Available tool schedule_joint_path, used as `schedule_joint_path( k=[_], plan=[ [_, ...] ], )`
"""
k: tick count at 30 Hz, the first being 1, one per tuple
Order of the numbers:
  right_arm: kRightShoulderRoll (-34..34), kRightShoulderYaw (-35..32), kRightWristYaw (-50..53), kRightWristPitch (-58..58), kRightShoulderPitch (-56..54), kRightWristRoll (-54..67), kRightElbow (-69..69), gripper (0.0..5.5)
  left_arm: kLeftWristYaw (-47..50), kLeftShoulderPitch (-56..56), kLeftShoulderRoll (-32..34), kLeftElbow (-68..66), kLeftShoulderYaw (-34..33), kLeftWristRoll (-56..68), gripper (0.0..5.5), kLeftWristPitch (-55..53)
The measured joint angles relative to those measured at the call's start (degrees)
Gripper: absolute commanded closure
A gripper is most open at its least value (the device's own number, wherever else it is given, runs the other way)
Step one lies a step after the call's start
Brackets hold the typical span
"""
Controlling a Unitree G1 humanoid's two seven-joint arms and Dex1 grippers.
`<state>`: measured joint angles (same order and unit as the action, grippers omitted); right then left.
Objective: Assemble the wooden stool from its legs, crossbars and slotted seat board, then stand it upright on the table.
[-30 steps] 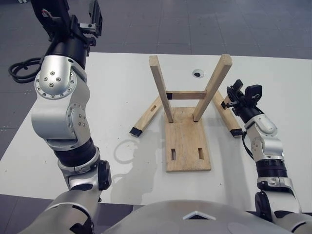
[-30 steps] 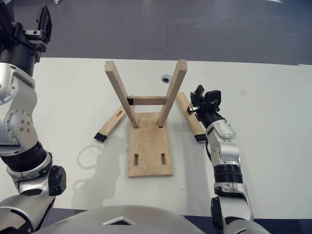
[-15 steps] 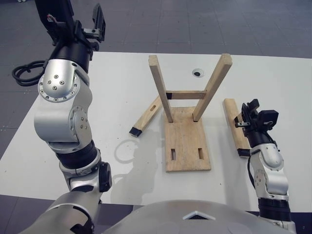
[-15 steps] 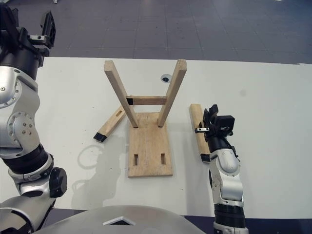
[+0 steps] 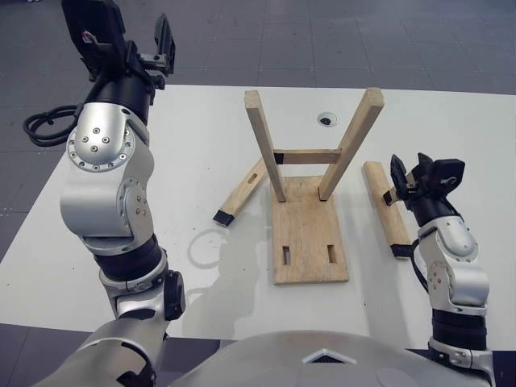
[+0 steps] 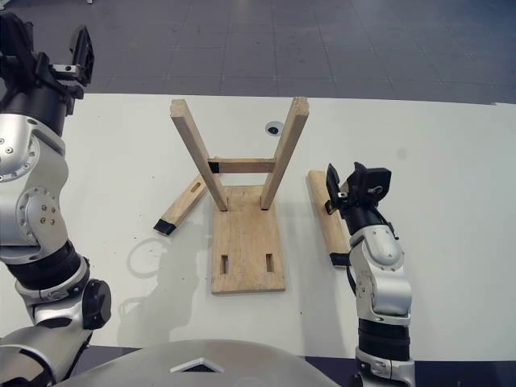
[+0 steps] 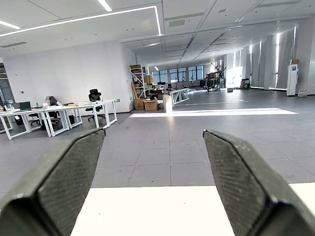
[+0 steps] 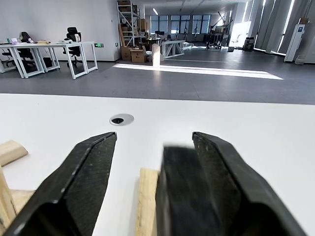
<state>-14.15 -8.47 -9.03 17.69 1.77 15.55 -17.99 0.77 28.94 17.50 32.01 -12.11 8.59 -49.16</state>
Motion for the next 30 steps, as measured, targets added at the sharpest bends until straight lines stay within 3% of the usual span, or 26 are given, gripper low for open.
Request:
schedule_joint_path(
  k=[1, 9, 19, 26, 28, 30],
  plan=[
    [0.0, -0.2, 0.4, 1.4, -0.9, 0.4, -1.1, 2.55, 0.0, 0.0, 0.0, 0.0, 0.0, 0.0, 1.82, 0.0],
    [-0.1, -4.4, 5.9, 12.2, -10.0, 2.9, -8.0, 4.20, 0.2, -0.1, -0.3, 0.9, 0.0, -0.5, 1.82, 0.0],
    [-0.6, -5.4, 11.1, 32.7, -21.5, 4.9, -7.1, 4.23, 0.3, -0.1, -0.8, 1.0, -0.1, -1.0, 1.82, 0.0],
    [-5.7, -11.5, 17.6, 30.7, -47.8, 2.6, -12.0, 4.23, 0.3, -0.1, -0.8, 1.0, -0.1, -1.0, 1.82, -0.1],
    [-5.9, -12.3, 18.1, 31.0, -47.1, 2.4, -13.2, 4.23, 0.3, -0.1, -0.8, 1.0, -0.1, -1.0, 1.82, -0.1],
    [-3.2, -11.3, 18.1, 32.3, -37.4, 2.3, -13.0, 4.23, 0.3, -0.1, -0.7, 1.0, -0.1, -1.0, 1.82, -0.1]
  ],
)
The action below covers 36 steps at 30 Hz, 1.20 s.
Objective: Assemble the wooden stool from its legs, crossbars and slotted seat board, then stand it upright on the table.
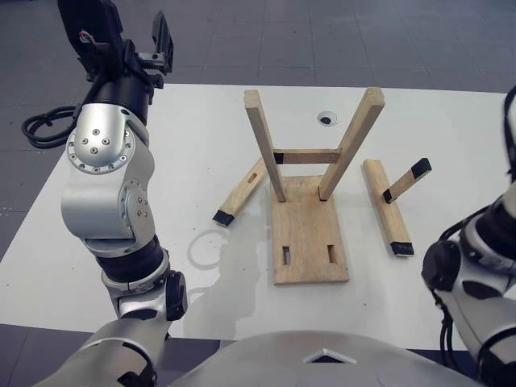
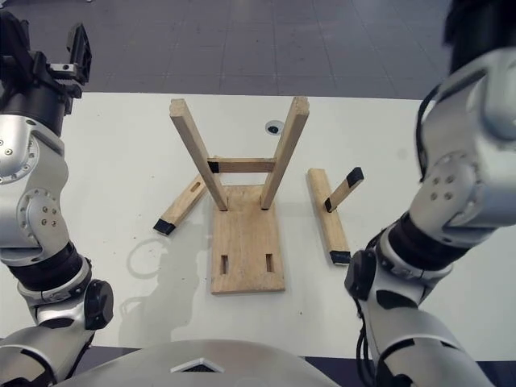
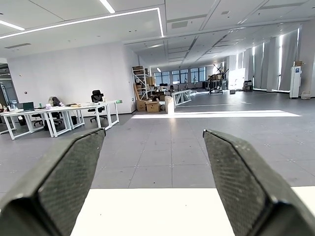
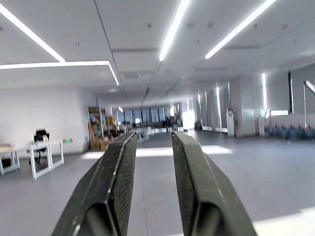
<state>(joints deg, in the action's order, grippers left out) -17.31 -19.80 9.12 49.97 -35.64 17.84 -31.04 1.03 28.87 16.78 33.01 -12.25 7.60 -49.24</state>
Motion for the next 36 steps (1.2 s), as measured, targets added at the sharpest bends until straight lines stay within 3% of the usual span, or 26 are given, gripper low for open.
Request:
schedule_joint_path(
  k=[3, 6, 13, 16, 20, 24, 29, 33, 36],
  plan=[
    [6.2, 5.4, -1.1, 0.1, 21.1, -0.9, 4.3, 4.23, -0.1, 0.3, 0.0, -0.5, 0.1, 0.0, 1.82, 0.0],
    [6.7, 7.5, -2.7, -2.5, 24.8, -1.9, 4.6, 4.23, -0.3, 2.0, 0.3, -1.0, 0.1, 0.0, 1.82, 0.2],
    [8.7, 4.9, -2.6, -2.5, 22.7, -0.7, 4.2, 4.23, -0.2, 2.4, 0.1, -1.2, 0.2, 0.0, 1.82, 0.3],
    [9.7, 3.0, -2.4, -0.9, 15.0, 2.4, 2.7, 3.64, -0.1, 2.4, -0.5, -1.1, 0.2, 0.0, 1.82, 0.2],
    [4.2, -0.2, -3.7, 3.0, 6.0, 7.0, -8.3, 2.84, 0.1, 1.1, -0.5, 1.1, -0.4, -0.1, 1.82, -0.1],
    [1.6, -2.1, -8.4, 11.5, 26.9, 11.0, -21.1, 2.11, 0.7, -2.4, -0.6, 4.7, -1.7, -0.5, 1.82, -2.1],
    [1.2, -0.6, -12.3, 6.8, 53.4, 13.7, -28.1, 1.11, 1.6, -3.7, -1.3, 6.6, -2.0, -1.1, 1.82, -3.2],
    [0.3, 2.3, -13.4, 2.5, 62.1, 10.4, -27.0, 0.33, 1.7, -3.7, -1.7, 6.9, -1.9, -1.1, 1.82, -4.2],
    [-0.9, 4.9, -13.8, 3.9, 66.8, 7.6, -21.0, 0.28, 1.6, -3.6, -1.7, 6.8, -1.4, -1.1, 1.82, -4.2]
  ],
)
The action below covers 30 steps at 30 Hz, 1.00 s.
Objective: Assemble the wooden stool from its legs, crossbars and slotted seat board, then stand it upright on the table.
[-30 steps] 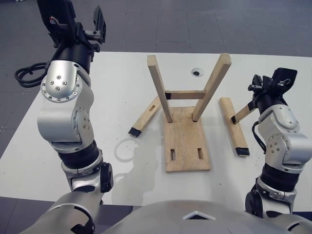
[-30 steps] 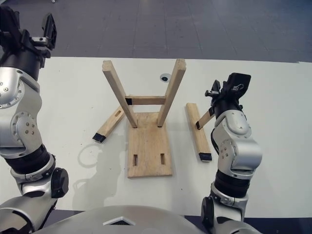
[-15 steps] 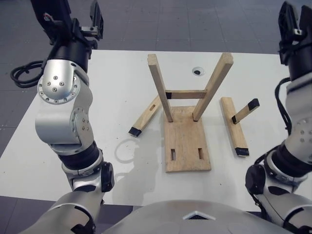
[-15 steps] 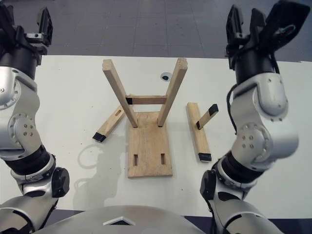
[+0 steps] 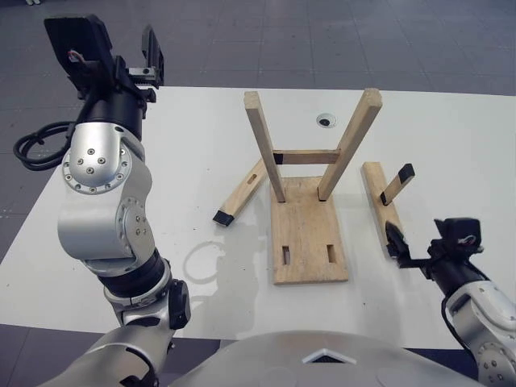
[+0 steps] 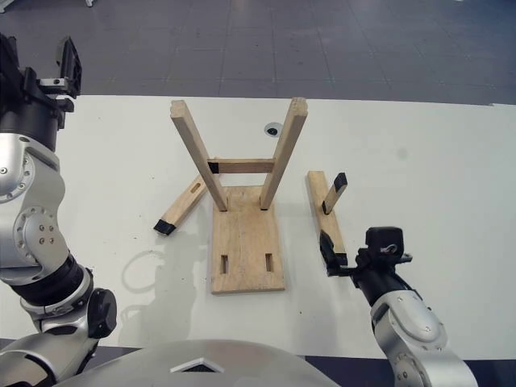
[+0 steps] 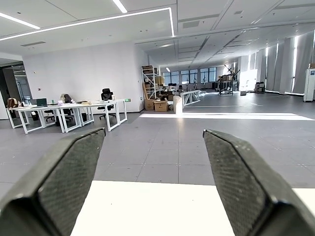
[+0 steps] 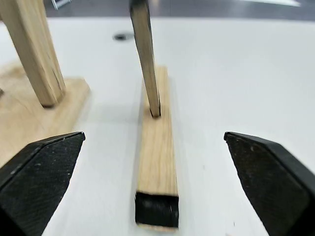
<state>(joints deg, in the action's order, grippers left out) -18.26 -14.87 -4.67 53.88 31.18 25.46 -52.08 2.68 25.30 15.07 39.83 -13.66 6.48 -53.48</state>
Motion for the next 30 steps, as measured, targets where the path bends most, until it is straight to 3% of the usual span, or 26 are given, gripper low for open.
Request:
schedule_joint_path(
  k=[10, 15, 27, 30],
  plan=[
    [-3.2, 7.2, -3.0, -1.6, -2.2, -5.0, 11.6, 0.28, -0.1, 1.3, 0.0, -0.9, 0.6, 0.1, 1.82, 0.0],
    [-4.7, 9.0, -4.1, -3.5, -10.9, -6.8, 19.3, 1.26, -0.1, 1.5, -0.1, -1.2, 1.0, 0.1, 1.82, 0.0],
    [-5.0, 9.0, -5.2, -1.1, -11.7, -7.1, 18.0, 3.44, -0.1, 1.4, -1.1, -0.8, 0.8, 0.1, 1.82, -0.1],
    [-5.1, 8.8, -5.7, -1.1, -12.6, -7.2, 18.9, 3.46, -0.1, 1.4, -1.1, -0.8, 0.3, 0.0, 1.82, -0.1]
  ],
)
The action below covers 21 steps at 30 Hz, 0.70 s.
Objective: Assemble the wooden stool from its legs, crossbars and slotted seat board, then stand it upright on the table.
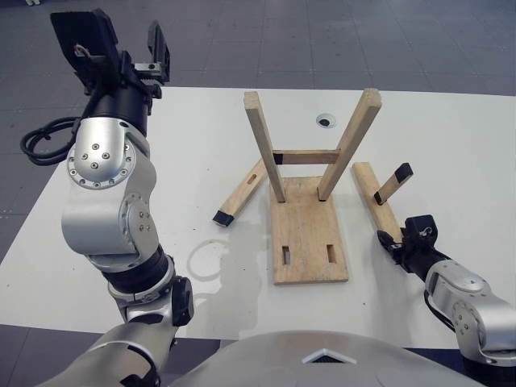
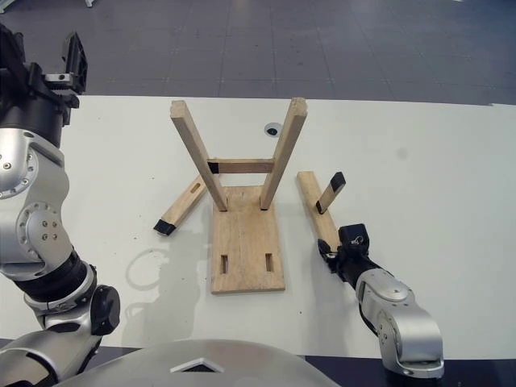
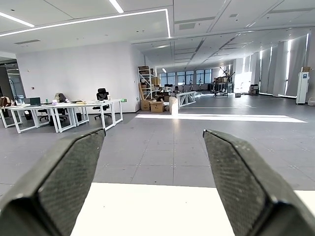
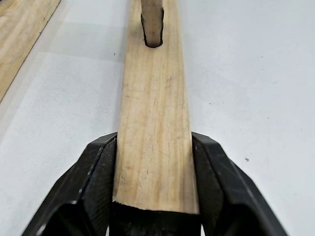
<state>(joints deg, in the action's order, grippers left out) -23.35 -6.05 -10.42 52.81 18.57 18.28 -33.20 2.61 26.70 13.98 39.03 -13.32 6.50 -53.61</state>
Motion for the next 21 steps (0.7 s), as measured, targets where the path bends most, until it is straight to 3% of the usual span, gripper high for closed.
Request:
schedule_joint_path(
  k=[2, 6, 9, 13, 17, 21],
  plan=[
    [0.3, -1.6, -0.3, 0.0, -2.9, 0.3, 2.7, 3.46, 0.0, -0.1, 0.1, -0.1, -0.7, 0.0, 1.82, -0.1],
    [-0.2, -11.1, 1.0, -1.3, -20.4, 2.4, 12.4, 3.46, -3.7, 0.2, 1.8, -1.8, -7.3, 4.7, 1.82, -0.7],
    [-1.5, -17.9, -1.6, -3.0, -36.0, 9.5, 18.5, 3.46, -15.9, 2.6, 5.1, -5.5, -15.7, 20.0, 1.82, -5.7],
    [-1.5, -23.7, -7.6, 0.7, -46.1, 24.7, 21.5, 3.46, -32.6, 3.4, 11.4, -11.8, -22.3, 43.7, 1.82, -15.8],
    [-2.5, -24.8, -16.7, 10.5, -56.1, 44.1, 25.6, 3.46, -40.8, 10.5, 16.0, -25.6, -25.9, 64.2, 1.82, -23.2],
    [-5.8, -21.3, -24.7, 17.5, -63.0, 56.4, 27.7, 3.46, -41.1, 15.6, 18.1, -33.9, -22.8, 74.7, 1.82, -25.0]
  ],
)
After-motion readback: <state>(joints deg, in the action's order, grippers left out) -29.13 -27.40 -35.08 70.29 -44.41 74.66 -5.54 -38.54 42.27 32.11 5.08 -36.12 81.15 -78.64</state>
